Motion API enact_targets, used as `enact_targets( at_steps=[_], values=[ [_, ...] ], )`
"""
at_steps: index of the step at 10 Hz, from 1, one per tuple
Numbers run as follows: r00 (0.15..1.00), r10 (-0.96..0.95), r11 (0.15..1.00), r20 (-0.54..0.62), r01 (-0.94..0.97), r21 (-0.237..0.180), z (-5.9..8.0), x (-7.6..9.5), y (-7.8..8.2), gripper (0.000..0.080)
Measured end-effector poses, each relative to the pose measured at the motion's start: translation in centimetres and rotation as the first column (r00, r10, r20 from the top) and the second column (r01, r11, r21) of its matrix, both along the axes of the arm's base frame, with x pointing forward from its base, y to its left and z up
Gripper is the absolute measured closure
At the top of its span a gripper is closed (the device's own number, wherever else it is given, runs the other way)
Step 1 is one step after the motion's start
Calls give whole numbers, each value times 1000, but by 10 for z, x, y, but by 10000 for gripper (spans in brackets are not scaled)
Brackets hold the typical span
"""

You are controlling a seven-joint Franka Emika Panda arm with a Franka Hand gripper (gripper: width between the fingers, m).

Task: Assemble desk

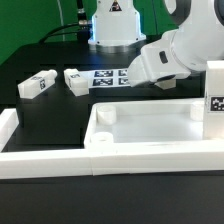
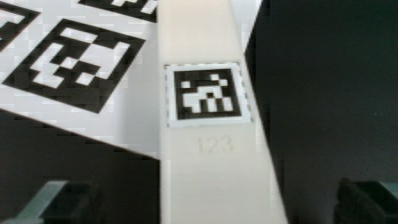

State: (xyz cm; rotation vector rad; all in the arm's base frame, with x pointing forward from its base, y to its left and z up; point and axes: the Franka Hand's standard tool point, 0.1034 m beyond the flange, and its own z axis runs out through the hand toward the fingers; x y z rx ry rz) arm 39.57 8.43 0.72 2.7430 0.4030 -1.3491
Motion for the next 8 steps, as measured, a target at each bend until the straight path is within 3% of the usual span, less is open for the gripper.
enact_targets(
  at_steps=[2, 3, 4, 8],
  values=[
    [1000, -1, 1000, 0, 1, 0, 0, 0, 0, 431],
    [1000, -1, 1000, 0, 1, 0, 0, 0, 0, 431],
    [1000, -1, 1000, 0, 1, 0, 0, 0, 0, 511],
    [1000, -1, 1000, 0, 1, 0, 0, 0, 0, 511]
  ],
)
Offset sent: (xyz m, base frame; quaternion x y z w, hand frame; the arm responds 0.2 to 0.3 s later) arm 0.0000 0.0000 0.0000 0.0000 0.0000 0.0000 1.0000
